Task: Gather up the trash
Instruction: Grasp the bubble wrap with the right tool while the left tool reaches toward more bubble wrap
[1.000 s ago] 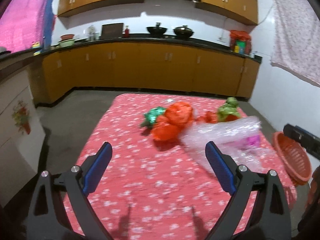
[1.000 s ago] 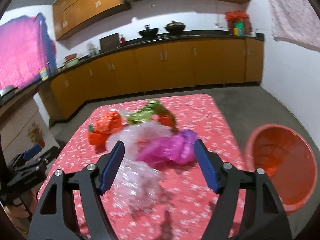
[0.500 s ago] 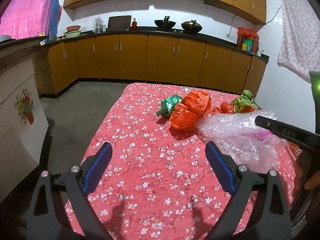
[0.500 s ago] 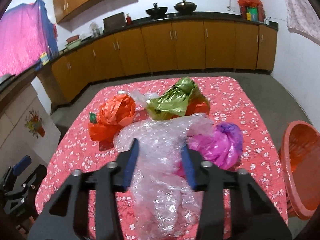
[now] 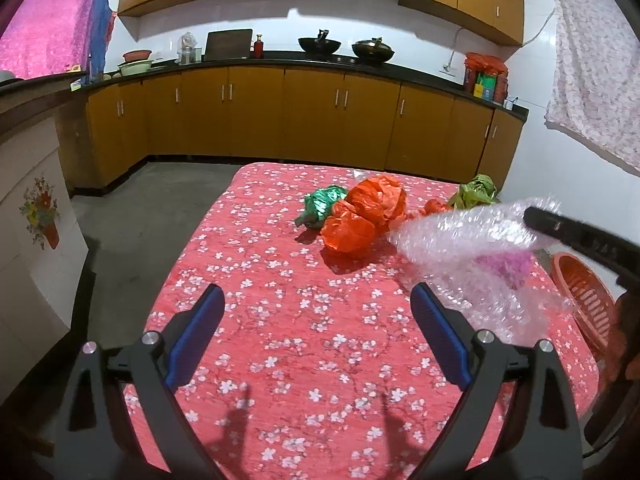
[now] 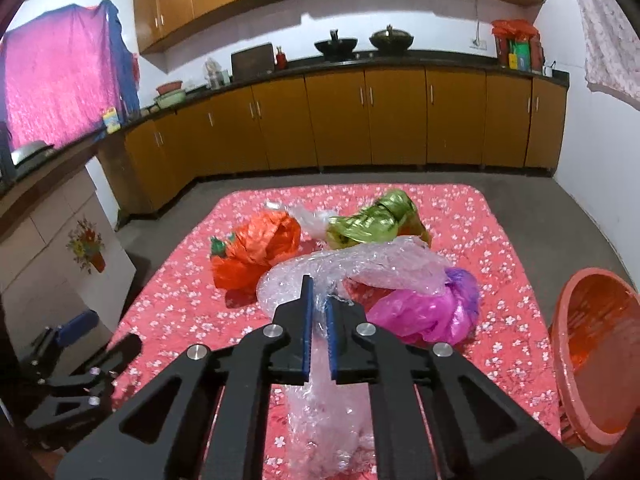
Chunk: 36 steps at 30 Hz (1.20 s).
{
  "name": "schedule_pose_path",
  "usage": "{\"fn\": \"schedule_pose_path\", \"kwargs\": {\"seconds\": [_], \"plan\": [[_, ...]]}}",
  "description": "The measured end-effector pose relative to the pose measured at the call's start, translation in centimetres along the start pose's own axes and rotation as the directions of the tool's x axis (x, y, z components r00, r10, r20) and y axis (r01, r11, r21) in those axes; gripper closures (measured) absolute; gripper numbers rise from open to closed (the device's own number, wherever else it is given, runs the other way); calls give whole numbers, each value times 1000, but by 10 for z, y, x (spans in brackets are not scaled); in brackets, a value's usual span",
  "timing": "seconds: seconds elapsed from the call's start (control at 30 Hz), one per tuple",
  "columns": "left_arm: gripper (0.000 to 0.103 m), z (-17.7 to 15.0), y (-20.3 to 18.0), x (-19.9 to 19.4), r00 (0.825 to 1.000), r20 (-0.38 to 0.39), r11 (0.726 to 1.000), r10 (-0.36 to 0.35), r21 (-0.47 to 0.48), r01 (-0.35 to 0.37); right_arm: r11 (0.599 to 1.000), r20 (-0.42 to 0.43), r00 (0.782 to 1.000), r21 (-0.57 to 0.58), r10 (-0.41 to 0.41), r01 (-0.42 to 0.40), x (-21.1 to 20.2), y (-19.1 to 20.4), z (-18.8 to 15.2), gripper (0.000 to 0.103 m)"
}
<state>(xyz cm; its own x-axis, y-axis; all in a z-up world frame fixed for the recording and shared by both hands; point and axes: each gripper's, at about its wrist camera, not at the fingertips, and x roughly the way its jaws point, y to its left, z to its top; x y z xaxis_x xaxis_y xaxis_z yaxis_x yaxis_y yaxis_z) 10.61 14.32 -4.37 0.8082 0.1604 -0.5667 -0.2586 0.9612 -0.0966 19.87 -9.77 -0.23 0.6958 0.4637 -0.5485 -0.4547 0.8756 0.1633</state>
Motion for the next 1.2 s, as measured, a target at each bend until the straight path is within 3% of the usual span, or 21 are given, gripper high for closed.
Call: {"fn": "schedule_pose_path", "kwargs": {"seconds": [0.7,0.97,1.2], "plan": [[11,-9,-49,2,995,-40,993,-90,71,93,999,164,986,4,41,-42,-71,-11,8,96],[11,-2,-64,1,989,-42,988,-138,65,141,996,251,964,51,-81,70,-99,-42,16,97],[11,7,-102,17,978,-83,977,-193,72,199,973,254,941,123,-222,196,-106,-78,5,97]]}}
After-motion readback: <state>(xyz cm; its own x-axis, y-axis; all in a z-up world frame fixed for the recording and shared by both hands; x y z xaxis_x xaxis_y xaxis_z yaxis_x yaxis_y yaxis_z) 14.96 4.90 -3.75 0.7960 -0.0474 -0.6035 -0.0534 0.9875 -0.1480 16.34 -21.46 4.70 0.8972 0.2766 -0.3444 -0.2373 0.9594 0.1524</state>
